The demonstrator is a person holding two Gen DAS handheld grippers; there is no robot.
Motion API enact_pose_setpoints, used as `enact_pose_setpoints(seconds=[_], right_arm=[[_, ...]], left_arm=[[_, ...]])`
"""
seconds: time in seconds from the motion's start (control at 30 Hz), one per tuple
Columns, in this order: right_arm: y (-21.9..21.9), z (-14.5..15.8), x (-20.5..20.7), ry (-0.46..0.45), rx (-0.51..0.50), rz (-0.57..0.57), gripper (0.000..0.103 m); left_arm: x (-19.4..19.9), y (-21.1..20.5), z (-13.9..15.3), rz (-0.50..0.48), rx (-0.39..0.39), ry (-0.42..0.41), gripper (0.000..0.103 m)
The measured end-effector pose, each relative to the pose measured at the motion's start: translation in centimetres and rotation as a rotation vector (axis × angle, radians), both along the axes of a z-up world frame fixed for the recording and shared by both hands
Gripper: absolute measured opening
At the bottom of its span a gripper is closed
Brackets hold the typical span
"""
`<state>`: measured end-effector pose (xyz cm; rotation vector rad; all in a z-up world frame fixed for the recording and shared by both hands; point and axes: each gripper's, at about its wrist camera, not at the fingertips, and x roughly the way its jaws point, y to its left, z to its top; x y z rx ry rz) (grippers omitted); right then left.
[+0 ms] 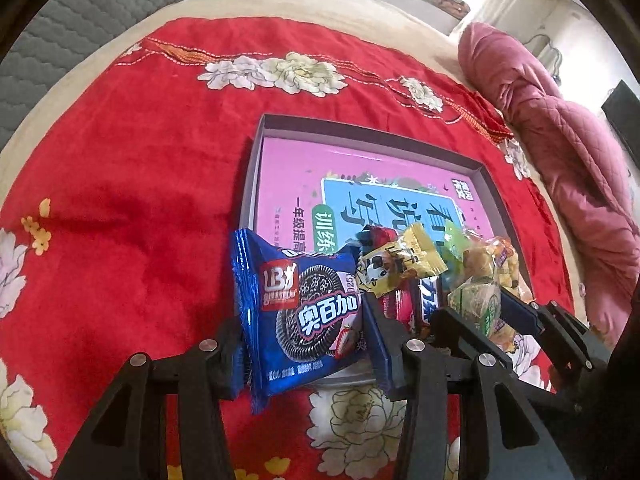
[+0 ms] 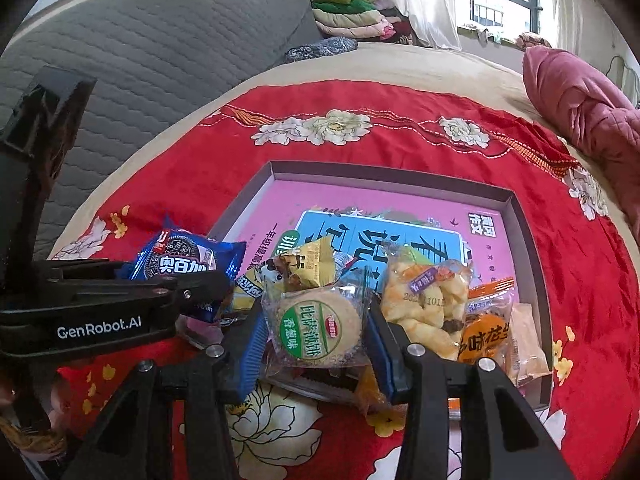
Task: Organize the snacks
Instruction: 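Lift both held snacks and carry them into the grey tray, then open the left tool on the biscuit pack while the right tool releases the cracker in the tray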
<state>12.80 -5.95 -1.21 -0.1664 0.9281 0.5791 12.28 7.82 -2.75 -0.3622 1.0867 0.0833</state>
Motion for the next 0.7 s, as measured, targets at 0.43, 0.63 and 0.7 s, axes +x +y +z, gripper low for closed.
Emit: enact_pose_setpoints(seconds=[0.43,0.63,0.7], right_arm=[[-1.5,1.6,-0.6,-0.021,0.024,-0.043,0.053],[-3.6,3.3,-2.0,-0.048,0.071,-0.081,0.059],[-4.4,3.7,-2.7,-0.054,0.083,-0.089,0.061]], left_arm=[[-1.2,-0.2,1.9,0.0,0.031,-0.029,0.06],[-3.0,-0.6,3.7,-0.008,0.054,-0.06,0.063],[-3.7,-0.8,4.3,-0.005,0.059,-0.078,0.064]])
